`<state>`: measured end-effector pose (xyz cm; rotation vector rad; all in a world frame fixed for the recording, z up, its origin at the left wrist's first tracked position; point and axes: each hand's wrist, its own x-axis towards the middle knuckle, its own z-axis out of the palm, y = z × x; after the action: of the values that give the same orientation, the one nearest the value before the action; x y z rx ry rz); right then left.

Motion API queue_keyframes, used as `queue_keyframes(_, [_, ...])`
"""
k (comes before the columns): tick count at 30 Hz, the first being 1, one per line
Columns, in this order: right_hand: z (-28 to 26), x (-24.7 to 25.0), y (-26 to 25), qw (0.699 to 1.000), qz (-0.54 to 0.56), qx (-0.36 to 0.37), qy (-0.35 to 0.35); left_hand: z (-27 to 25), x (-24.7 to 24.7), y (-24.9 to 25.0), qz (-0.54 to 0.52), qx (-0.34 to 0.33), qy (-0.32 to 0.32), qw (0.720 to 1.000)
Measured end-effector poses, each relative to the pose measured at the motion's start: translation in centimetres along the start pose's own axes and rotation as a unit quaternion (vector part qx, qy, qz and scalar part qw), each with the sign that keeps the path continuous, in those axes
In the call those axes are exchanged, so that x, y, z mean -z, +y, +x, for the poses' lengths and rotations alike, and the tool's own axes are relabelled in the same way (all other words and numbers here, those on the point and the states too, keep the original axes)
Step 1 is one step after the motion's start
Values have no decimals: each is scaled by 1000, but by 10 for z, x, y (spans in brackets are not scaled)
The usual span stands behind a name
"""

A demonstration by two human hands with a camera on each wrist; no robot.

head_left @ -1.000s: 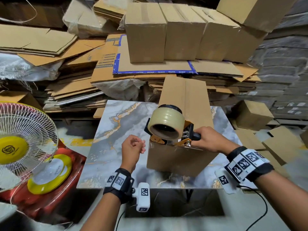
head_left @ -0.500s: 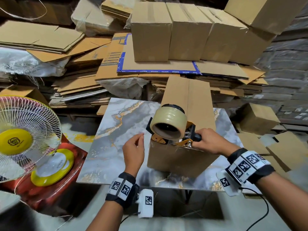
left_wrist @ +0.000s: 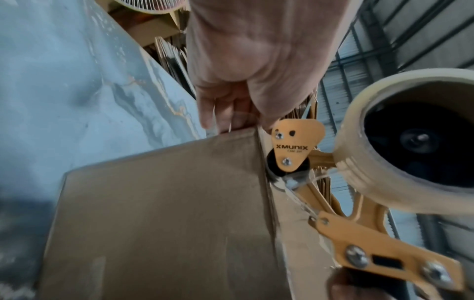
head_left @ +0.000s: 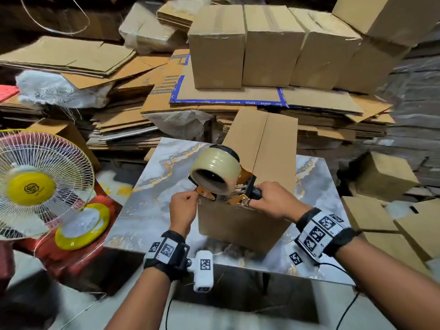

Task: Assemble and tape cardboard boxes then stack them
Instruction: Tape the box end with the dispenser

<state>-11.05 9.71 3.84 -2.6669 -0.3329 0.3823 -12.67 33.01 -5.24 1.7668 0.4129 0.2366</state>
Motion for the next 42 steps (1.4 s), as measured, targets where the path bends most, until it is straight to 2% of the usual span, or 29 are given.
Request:
queue_keyframes(6, [0, 5, 19, 1000, 6, 26, -12, 3, -9, 9, 13, 41, -35, 998])
queue_keyframes(12, [-26, 44, 66, 999, -7, 18, -33, 3, -14, 20, 0, 50, -46, 998])
queue_keyframes(17, [-63, 60, 120, 999, 12, -25, -40, 5, -22, 16, 37, 51, -15, 998])
queue_keyframes(19, [-66, 59, 125, 999, 21, -17, -29, -2, -26, 20, 109, 30, -20, 993])
queue_keyframes(21, [-66, 58, 125, 999, 19, -9, -28, -13, -30, 24, 243, -75, -9, 967])
queue_keyframes(23, [-66, 59, 124, 1000, 8, -7, -30, -32, -34, 27, 343, -216, -13, 914])
queue_keyframes(25, [-66, 61, 122, 1000, -8, 0, -26, -41, -41, 19, 427, -336, -109, 832])
queue_keyframes(26, [-66, 62, 122, 1000, -18, 6, -24, -43, -45, 17, 458, -370, -156, 793])
queue_keyframes(27, [-66, 62, 122, 999, -27, 11, -22, -43, -51, 16, 478, -393, -182, 764])
queue_keyframes(28, [-65, 63, 123, 999, -33, 15, -21, -44, -57, 19, 488, -401, -196, 750])
queue_keyframes(34, [-67, 68, 134, 998, -46, 22, -25, -40, -75, 19, 458, -427, -137, 767])
queue_keyframes(39, [-96, 84, 186, 998, -30, -55, -13, -34, -75, 15, 497, -397, -157, 755])
queue_keyframes(42, [-105, 76, 199, 998, -14, -62, -5, -45, -86, 22, 538, -368, -155, 742])
